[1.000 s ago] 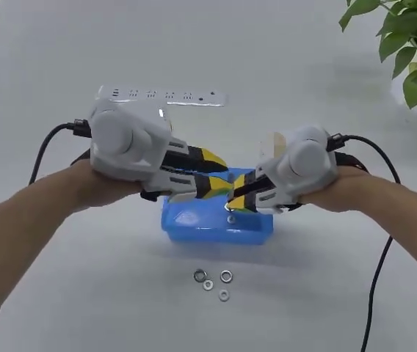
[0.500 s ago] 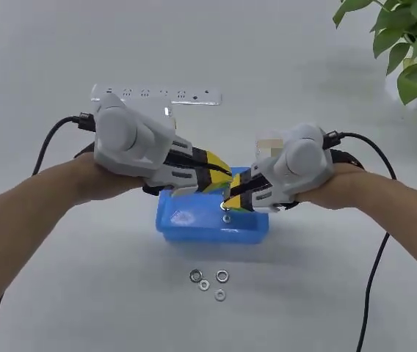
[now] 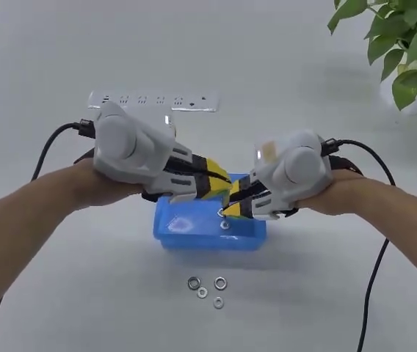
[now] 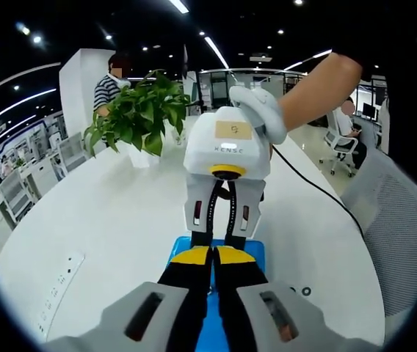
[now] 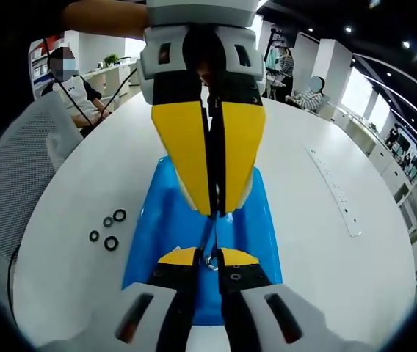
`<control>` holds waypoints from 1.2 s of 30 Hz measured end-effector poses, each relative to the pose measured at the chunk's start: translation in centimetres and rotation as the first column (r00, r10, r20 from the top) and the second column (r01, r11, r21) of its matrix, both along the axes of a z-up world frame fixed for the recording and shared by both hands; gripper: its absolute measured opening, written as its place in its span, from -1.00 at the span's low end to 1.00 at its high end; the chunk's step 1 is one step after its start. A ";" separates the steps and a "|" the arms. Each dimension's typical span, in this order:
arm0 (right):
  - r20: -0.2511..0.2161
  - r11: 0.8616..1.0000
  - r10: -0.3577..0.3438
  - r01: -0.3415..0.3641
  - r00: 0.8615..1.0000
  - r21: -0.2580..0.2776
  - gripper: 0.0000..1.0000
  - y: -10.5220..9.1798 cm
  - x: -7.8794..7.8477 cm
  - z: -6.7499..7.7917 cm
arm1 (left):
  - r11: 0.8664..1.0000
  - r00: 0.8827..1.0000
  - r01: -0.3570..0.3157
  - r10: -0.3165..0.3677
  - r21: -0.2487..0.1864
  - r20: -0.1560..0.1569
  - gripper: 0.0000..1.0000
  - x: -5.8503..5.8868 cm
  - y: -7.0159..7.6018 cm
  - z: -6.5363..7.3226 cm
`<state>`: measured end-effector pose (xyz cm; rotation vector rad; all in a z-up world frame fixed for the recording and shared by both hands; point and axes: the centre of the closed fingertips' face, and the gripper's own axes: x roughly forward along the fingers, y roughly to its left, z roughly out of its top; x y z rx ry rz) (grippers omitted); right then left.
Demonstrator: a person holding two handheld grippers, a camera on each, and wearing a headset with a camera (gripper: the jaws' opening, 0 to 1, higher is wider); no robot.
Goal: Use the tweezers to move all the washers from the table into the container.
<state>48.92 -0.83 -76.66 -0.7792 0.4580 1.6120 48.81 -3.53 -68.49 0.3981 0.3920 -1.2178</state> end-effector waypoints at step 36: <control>-0.010 0.986 -0.146 0.146 0.989 0.086 -0.48 -3.1 -1.9 5.2 | 1.000 1.000 0.021 -0.020 -0.012 0.018 -0.91 -2.9 -0.4 3.7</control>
